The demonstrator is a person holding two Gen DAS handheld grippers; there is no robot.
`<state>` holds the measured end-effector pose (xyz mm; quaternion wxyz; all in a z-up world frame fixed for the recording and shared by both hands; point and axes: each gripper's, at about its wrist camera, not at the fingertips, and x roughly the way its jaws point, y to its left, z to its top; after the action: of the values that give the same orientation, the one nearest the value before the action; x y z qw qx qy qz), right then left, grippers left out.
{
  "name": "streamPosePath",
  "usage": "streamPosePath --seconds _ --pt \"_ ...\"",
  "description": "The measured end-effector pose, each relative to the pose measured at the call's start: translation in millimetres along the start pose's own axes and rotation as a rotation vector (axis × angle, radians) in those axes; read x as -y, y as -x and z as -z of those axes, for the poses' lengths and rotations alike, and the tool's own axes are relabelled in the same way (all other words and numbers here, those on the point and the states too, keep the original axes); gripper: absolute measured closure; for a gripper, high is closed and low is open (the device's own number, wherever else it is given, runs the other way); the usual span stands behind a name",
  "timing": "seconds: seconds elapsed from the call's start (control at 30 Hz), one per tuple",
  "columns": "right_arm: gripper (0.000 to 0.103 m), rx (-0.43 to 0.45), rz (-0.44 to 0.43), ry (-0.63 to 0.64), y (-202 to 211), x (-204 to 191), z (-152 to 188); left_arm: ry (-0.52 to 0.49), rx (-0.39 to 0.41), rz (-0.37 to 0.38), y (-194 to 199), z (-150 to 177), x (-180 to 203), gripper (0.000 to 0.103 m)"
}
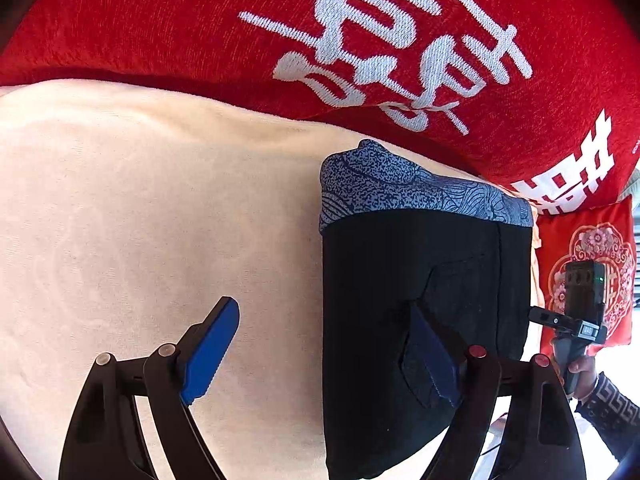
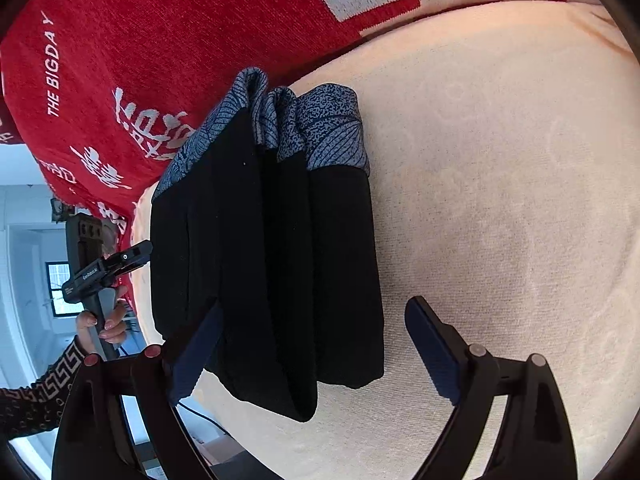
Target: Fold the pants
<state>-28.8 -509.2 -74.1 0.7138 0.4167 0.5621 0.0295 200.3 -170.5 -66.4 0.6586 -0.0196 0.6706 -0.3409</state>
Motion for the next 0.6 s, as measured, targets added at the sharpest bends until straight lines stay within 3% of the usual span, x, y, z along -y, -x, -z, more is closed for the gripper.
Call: streamPosePath --seconds 0.37,0.47,0.6 --pt "0.010 -0.033 -0.135 0.004 -6 15 -20 0.007 -0.060 0.150 -11 -2 -18 0.016" --pt "0.010 -0.049 -0.169 0.023 -6 11 -21 -0.012 -0.038 0.150 -5 2 -15 0.016" --pt "0.009 -0.084 -0.173 0.047 -15 5 -21 -0.019 -0.081 0.165 -23 1 1 0.016"
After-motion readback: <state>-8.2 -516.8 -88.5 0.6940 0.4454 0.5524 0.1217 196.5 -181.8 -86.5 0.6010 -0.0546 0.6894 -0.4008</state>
